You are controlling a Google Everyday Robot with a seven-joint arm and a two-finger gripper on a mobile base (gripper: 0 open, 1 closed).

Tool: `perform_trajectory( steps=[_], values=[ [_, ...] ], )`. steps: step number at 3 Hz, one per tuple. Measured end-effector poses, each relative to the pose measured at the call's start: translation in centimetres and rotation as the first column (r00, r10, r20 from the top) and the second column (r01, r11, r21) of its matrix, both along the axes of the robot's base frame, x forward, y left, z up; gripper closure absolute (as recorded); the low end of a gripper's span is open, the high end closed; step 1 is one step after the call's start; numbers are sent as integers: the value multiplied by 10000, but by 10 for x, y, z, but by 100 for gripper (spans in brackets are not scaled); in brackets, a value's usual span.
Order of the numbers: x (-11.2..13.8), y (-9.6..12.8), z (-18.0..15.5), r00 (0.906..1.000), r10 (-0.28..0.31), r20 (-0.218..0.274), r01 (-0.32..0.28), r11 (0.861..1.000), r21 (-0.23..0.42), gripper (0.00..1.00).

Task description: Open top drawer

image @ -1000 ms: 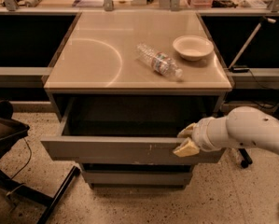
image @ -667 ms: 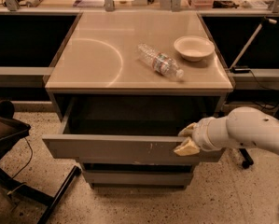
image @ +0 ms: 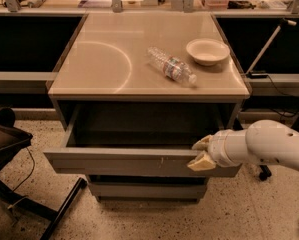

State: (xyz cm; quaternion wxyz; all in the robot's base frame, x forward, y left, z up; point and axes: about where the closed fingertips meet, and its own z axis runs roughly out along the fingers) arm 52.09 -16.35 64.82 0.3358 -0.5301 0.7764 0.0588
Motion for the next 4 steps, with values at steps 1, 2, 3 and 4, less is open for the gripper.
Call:
perform_trajectory(
  steps=[1, 2, 3, 4],
  values=[
    [-11, -3, -1, 10000, 21, 51, -21, 10000, 1, 100],
    [-12, -2, 0, 10000, 21, 51, -21, 10000, 0, 100],
    [-21, -1, 1, 10000, -10, -1, 10, 10000, -42, 100],
    [-21, -1, 1, 10000, -10, -3, 10, 10000, -41, 100]
  ],
)
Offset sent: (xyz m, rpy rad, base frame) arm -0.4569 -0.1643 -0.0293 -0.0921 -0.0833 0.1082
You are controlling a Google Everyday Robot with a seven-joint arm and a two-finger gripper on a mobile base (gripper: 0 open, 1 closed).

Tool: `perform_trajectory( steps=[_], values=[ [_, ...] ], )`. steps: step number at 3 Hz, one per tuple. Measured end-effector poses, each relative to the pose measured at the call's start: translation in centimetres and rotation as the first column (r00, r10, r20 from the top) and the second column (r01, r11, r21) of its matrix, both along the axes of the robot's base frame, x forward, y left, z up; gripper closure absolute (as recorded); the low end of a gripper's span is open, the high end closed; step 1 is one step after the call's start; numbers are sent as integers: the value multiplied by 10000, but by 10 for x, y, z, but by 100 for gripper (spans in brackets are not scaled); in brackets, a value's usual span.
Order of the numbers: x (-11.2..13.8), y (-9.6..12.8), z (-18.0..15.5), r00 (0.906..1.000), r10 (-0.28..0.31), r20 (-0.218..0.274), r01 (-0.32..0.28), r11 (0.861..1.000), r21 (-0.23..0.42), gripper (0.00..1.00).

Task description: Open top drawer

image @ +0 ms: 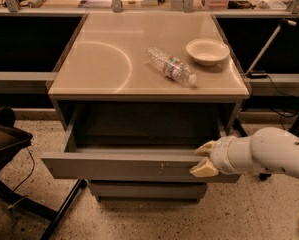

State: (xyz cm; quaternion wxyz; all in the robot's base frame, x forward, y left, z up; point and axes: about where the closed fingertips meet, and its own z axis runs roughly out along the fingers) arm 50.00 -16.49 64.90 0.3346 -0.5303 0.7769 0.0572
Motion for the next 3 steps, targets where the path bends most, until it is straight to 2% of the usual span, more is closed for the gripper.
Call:
perform_trajectory(
  steps=[3],
  values=[
    [-24, -6, -4, 9998, 6, 186, -8, 9999, 103, 100]
  ],
)
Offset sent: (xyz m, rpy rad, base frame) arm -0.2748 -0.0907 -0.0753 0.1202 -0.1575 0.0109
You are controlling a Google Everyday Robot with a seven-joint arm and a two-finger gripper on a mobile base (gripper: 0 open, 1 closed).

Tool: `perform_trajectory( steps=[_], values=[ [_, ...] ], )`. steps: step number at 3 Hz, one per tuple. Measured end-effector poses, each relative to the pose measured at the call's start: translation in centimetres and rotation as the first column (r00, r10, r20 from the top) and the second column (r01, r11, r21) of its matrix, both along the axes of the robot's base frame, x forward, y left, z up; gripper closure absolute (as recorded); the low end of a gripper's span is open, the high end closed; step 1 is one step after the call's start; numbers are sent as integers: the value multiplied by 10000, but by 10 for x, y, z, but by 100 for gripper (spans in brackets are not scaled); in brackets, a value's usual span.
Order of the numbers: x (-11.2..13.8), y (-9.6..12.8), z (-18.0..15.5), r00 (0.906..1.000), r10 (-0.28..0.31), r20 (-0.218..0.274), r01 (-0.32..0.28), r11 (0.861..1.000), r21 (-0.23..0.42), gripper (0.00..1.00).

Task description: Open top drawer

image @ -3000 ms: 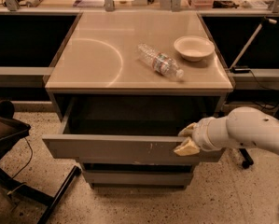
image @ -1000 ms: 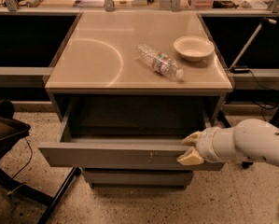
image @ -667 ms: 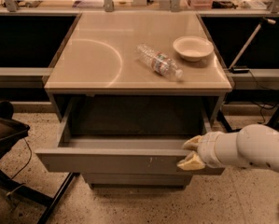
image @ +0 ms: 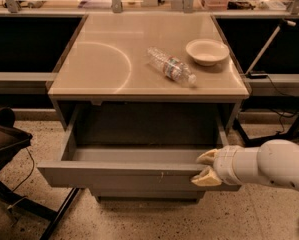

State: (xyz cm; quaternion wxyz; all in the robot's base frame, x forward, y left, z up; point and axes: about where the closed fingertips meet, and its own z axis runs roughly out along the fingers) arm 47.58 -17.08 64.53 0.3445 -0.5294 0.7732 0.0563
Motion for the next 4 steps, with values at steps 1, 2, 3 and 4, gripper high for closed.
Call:
perform_trajectory(
  steps=[1, 2, 3, 4],
  values=[
    [-2, 2, 3, 10000, 0, 0, 0, 10000, 0, 100],
    [-11, 0, 1, 10000, 16, 45, -16, 10000, -2, 100],
    [-14, 4, 2, 10000, 14, 60, -14, 10000, 39, 100],
    [-21, 9, 2, 10000, 1, 96, -3, 9998, 184, 100]
  ],
)
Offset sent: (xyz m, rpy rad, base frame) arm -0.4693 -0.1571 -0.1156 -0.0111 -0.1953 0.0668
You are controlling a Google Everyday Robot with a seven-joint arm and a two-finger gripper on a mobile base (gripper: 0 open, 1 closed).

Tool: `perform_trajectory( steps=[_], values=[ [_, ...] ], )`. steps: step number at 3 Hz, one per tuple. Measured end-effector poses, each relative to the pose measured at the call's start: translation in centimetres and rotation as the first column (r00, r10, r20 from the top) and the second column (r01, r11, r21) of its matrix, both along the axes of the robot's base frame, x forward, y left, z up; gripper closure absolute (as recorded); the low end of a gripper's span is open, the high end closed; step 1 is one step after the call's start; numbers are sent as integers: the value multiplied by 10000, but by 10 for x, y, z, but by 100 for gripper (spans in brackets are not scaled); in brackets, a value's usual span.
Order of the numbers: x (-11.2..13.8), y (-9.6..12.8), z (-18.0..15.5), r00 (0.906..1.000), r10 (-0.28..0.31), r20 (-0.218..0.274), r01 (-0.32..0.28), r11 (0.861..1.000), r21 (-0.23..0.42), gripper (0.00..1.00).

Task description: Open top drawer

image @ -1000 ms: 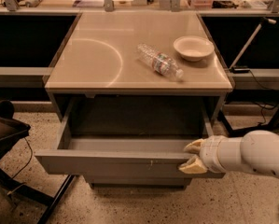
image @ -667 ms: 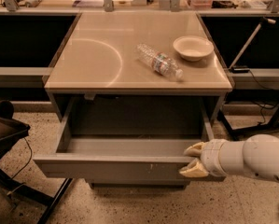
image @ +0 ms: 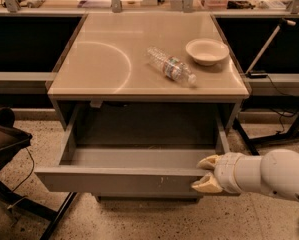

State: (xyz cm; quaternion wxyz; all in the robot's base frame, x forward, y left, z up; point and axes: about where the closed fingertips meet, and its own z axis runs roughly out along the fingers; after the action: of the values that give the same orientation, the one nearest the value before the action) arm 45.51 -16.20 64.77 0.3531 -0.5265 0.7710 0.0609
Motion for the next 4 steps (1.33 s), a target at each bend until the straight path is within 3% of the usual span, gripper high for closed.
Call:
perform_trajectory(
  steps=[4],
  values=[
    [-20, -8, -3, 9999, -97, 25, 97, 10000, 23, 100]
  ],
)
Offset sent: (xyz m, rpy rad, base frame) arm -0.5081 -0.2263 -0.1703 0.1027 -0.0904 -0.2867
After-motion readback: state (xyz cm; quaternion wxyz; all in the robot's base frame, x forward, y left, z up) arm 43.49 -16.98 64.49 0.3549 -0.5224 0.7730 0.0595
